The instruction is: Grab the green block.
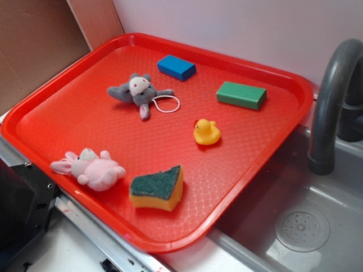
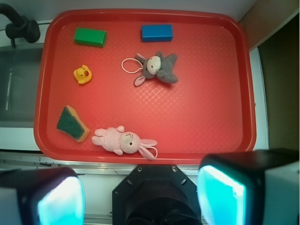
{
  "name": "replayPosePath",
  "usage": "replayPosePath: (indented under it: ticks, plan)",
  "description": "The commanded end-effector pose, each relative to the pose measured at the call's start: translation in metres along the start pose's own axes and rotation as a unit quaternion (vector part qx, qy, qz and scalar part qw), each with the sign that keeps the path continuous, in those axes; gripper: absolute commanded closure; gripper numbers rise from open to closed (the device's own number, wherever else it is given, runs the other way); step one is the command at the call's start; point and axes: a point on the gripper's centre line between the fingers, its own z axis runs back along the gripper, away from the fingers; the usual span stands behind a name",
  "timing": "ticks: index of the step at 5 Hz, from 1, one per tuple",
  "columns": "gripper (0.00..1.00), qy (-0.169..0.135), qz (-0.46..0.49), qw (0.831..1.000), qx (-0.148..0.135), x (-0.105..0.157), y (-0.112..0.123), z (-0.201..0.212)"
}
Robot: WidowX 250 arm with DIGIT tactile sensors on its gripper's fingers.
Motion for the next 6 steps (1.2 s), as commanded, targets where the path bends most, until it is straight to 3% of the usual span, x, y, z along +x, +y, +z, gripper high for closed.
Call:
replayPosePath:
  ticks: [1, 2, 5, 6]
  plan:
    - [0.0, 0.0, 0.0, 1.0, 0.0, 0.0, 0.0, 0.0]
    - [0.0, -0.031, -0.092, 0.994, 0.044, 0.033, -0.01, 0.0]
    - [0.0, -0.039, -0.292, 0.951, 0.097, 0.128, -0.037, -0.035]
    - [0.0, -0.004, -0.382, 0.915, 0.129, 0.157, -0.056, -0.07]
